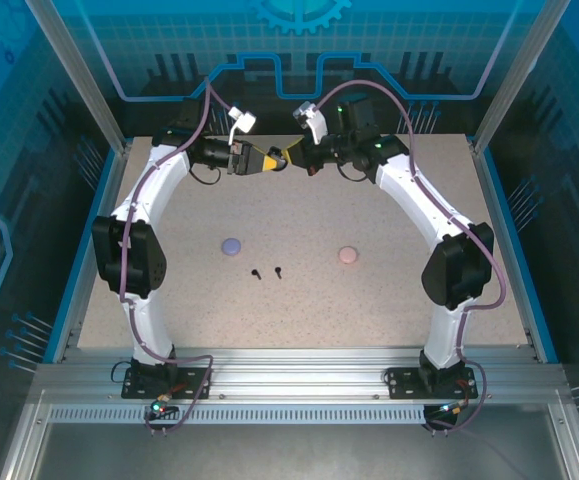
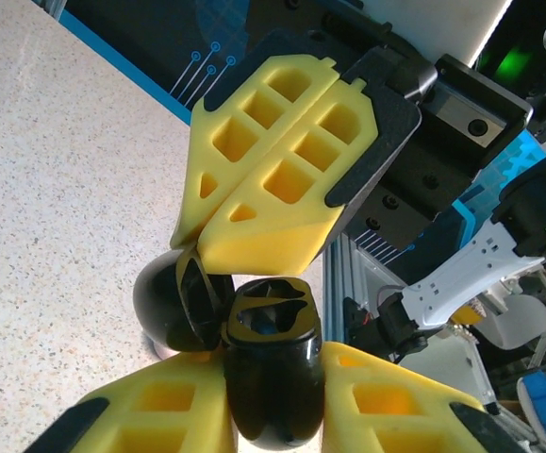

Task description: Insert the wireless bluetooth earbuds into the charging case

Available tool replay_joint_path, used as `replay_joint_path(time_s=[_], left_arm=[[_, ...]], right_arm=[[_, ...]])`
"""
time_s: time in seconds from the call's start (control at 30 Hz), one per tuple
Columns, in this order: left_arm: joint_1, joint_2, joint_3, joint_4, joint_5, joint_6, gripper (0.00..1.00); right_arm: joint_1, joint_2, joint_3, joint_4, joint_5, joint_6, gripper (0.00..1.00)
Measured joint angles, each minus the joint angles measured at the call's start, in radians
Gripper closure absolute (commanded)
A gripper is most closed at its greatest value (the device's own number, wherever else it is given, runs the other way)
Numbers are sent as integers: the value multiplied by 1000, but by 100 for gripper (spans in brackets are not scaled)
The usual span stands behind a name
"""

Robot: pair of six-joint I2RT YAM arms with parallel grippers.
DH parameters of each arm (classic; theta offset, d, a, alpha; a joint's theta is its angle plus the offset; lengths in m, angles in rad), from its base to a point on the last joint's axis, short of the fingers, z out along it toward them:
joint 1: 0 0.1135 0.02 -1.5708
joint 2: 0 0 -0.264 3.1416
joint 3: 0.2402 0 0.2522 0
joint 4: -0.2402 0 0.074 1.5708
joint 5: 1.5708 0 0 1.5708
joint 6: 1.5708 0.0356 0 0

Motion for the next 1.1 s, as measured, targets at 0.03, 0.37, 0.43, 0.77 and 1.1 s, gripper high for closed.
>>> replay_joint_path(time_s=[0.03,0.37,0.43,0.77,1.1], left_arm=[[0,0,0,-1,0,8,86],[-2,2,0,-11,-3,14,100],[-7,2,-5,3,-12,9,100],[-15,-125,-237,325,-96,-159,100],[-15,-435,-534,702,-193,-359,100]], right_arm=[[0,0,1,-4,2,-2,100],[5,4,32,-25,45,7,53],[7,0,34,-17,53,22,48],[37,-225,-166,0,140,109,35],[47,-603,-434,37,261,246,32]])
